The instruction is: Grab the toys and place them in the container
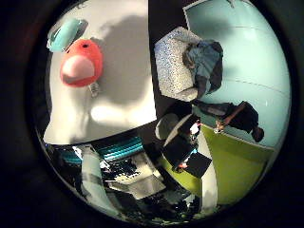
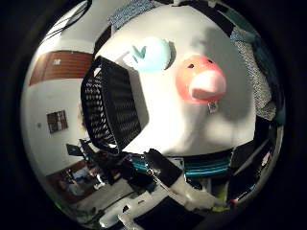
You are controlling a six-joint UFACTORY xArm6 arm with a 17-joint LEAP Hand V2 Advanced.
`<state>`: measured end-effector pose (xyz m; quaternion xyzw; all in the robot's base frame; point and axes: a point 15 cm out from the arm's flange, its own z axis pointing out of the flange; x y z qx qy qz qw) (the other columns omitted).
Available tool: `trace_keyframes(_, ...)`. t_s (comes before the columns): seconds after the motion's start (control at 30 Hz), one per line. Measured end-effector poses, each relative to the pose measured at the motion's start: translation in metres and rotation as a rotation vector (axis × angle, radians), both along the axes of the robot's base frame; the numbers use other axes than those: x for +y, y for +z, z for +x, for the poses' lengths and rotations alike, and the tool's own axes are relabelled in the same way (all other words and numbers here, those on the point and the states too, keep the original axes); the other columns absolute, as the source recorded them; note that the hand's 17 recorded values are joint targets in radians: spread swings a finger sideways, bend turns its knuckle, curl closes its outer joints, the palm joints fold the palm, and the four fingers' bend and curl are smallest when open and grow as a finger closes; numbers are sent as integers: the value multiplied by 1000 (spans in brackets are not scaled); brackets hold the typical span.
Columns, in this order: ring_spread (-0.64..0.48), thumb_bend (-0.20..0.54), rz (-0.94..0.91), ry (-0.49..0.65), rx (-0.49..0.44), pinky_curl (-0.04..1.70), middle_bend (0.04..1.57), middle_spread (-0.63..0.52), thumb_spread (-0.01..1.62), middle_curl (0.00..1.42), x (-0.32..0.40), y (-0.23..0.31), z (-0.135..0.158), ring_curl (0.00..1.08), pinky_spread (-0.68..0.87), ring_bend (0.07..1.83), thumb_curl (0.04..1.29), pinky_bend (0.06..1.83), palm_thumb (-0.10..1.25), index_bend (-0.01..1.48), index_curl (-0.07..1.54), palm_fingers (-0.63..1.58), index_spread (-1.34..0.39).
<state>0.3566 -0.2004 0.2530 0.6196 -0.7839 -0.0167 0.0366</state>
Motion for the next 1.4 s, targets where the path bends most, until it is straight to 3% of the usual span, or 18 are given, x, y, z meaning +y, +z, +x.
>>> trace_keyframes(0.17,208,-22,33,-13,-12,299,195,60,1080,325,-2,-35,21,266,426,325,287,509,469,150,248,49,-324)
trace_keyframes(0.53,188,-21,85,-21,78,292,219,30,1085,334,2,-96,23,267,436,369,289,515,480,152,253,166,-298)
trace_keyframes(0.67,95,-17,89,-13,88,280,284,-30,1089,351,2,-101,21,280,411,481,293,520,503,151,248,331,-295)
trace_keyframes(0.8,-112,-8,82,0,98,247,441,-163,1095,398,1,-98,17,305,164,678,308,548,577,176,258,716,-349)
trace_keyframes(0.83,-174,-11,83,1,101,253,479,-195,1096,418,1,-95,15,325,59,738,315,594,598,172,266,802,-366)
trace_keyframes(0.87,-237,-8,85,2,110,263,546,-226,1095,446,2,-93,11,343,-123,806,324,691,628,181,267,1061,-389)
trace_keyframes(0.9,-269,-9,84,8,123,307,620,-248,1097,489,2,-90,7,391,-267,877,331,775,654,238,312,1229,-410)
trace_keyframes(0.97,-300,-14,75,15,146,358,763,-258,1092,558,1,-80,-3,442,-382,966,337,871,682,366,390,1304,-434)
trace_keyframes(1.03,-294,-12,52,20,131,412,872,-247,1096,612,-2,-62,-6,484,-385,1056,344,975,717,524,476,1330,-432)
trace_keyframes(1.13,-260,30,18,17,76,530,1073,-215,1094,712,-5,-29,-7,564,-323,1225,400,1181,896,817,647,1276,-386)
trace_keyframes(1.27,-238,25,-12,9,23,655,1211,-201,1030,792,-4,7,-13,639,-251,1362,496,1332,1015,1007,765,1133,-321)
trace_keyframes(1.4,-227,-10,20,1,87,747,1265,-193,959,832,14,34,-48,683,-211,1404,575,1375,1049,1068,818,1063,-286)
